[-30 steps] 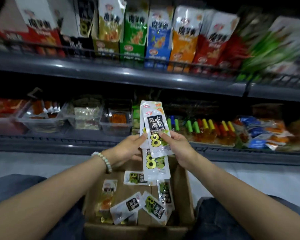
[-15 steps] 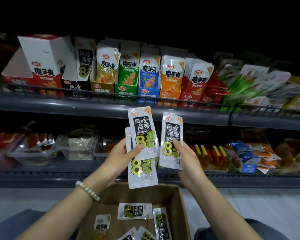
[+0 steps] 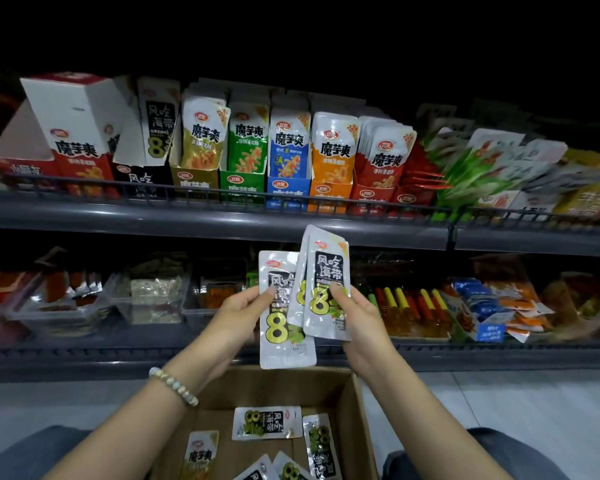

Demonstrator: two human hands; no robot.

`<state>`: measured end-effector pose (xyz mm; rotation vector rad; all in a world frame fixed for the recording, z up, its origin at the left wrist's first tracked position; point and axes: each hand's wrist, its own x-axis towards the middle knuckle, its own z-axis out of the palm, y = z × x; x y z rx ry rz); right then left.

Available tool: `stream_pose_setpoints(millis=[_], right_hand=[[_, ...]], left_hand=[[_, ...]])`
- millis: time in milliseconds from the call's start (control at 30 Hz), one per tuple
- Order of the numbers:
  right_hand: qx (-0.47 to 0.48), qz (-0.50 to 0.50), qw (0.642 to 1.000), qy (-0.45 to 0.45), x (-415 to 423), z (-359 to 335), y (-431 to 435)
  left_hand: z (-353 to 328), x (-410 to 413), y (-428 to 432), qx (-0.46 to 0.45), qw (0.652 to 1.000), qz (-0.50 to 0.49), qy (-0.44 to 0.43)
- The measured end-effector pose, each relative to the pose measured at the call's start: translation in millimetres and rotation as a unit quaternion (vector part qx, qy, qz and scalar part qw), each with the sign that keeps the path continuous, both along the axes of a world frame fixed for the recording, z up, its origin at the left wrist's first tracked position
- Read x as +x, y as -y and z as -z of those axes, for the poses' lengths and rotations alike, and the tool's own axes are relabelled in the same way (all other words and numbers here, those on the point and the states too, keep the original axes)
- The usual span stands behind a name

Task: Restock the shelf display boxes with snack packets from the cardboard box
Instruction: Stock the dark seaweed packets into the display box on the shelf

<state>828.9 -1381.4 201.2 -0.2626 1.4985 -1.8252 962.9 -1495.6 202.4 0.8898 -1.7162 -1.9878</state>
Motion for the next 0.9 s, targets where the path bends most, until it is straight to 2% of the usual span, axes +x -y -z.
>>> stream_pose_setpoints(millis=[167, 400, 700, 900], right_hand=[[0.012, -0.032, 0.999, -0.038, 8.0, 1.6, -1.7], [0.004, -0.062, 0.992, -0.109, 32.5, 7.5, 6.4], [-0.008, -0.054, 0.971, -0.233, 47.9, 11.8, 24.1], [-0.024, -0.08, 0.973, -0.216, 28.2, -4.0, 28.2]], left_hand=[[3.4, -0.1, 8.0, 0.037, 0.998, -0.059, -0.002], [0.9, -3.7, -3.3, 0.007, 1.0, 0.025, -0.017], [0.8, 0.5, -14.6, 0.025, 0.998, 0.057, -0.033], [-4.2, 3.5, -6.3, -0.027, 0.998, 0.044, -0.035]])
